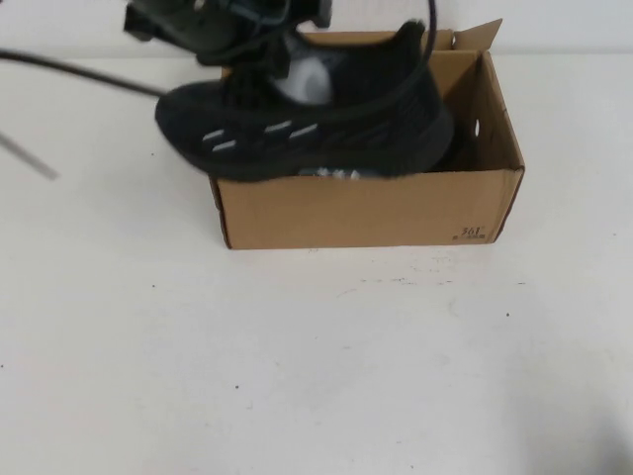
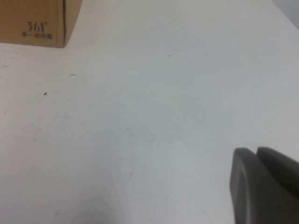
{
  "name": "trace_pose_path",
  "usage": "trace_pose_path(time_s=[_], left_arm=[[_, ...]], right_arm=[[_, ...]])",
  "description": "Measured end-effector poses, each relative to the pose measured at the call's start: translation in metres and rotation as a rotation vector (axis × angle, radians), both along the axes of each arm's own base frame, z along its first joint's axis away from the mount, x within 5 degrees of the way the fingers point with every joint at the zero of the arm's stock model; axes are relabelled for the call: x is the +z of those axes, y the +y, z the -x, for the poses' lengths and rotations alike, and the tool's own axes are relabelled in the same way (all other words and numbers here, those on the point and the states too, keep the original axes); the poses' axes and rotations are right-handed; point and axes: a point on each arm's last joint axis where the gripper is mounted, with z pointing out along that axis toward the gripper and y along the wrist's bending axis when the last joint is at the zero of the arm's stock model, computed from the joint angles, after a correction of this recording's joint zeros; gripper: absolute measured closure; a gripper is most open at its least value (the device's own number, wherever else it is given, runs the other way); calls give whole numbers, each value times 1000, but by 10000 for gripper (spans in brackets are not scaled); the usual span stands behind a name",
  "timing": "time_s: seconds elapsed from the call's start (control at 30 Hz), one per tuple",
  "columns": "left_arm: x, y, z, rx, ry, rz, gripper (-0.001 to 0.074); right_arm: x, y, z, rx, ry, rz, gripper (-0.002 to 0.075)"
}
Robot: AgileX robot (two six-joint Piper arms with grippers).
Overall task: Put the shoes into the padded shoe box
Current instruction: Place the shoe in the shoe box
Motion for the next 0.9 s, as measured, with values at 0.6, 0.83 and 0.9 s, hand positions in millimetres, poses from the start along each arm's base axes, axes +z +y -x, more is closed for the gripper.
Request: trace_pose_path(time_s=[0.6,0.83,0.9], left_arm=[[-50,-54,-88,50,42,50,722],[-71,-61,-99,58,52,28,722],[-74,-62,-100,63,56,28,722]], right_arm=[[0,0,0,0,0,0,733],[0,0,0,0,0,0,733],[0,0,0,0,0,0,733]])
